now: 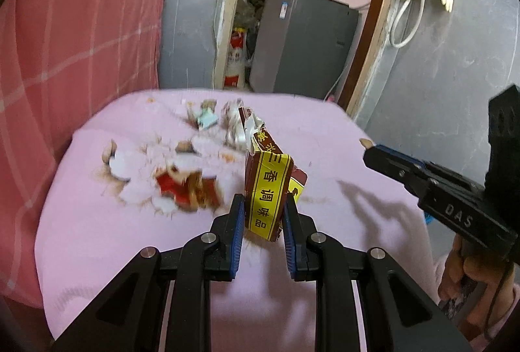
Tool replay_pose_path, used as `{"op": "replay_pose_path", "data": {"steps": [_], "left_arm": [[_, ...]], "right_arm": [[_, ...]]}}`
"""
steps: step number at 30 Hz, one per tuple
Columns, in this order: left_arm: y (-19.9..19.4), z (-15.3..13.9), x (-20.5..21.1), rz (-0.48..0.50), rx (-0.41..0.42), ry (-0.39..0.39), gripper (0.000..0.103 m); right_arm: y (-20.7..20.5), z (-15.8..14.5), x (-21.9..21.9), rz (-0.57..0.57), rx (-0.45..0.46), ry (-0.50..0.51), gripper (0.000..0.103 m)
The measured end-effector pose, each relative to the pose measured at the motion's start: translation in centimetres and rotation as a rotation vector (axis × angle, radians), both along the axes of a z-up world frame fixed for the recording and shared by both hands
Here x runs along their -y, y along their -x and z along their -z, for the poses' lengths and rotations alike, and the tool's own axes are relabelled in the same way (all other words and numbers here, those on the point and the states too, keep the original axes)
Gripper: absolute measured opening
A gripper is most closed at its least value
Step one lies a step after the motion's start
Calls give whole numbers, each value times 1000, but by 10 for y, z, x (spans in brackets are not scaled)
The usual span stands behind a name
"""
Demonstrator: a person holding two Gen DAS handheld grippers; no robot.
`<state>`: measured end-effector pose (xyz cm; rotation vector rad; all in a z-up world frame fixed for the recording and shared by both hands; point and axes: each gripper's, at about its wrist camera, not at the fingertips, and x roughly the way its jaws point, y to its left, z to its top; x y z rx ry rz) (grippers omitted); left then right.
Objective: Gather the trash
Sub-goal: 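Lift both items and carry them over the blue bucket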
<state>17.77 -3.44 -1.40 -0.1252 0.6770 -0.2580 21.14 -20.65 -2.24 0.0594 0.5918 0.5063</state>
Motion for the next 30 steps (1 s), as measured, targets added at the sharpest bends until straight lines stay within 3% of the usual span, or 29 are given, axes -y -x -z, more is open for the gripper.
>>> {"op": "replay_pose_path", "data": {"steps": [8, 15, 24, 30], "left_arm": [[-7, -36, 19, 8, 164, 31, 19], [-25, -71, 65, 66, 332, 76, 19], [-53, -88, 129, 151, 427, 145, 19], [-67, -87, 169, 204, 440, 154, 19]], "right_arm": [[14, -45, 28, 82, 190, -45, 12], [15, -79, 70, 206, 331, -58, 12], [18, -95, 134, 392, 439, -7, 12], [18, -88, 171, 485, 454, 8, 13]]}}
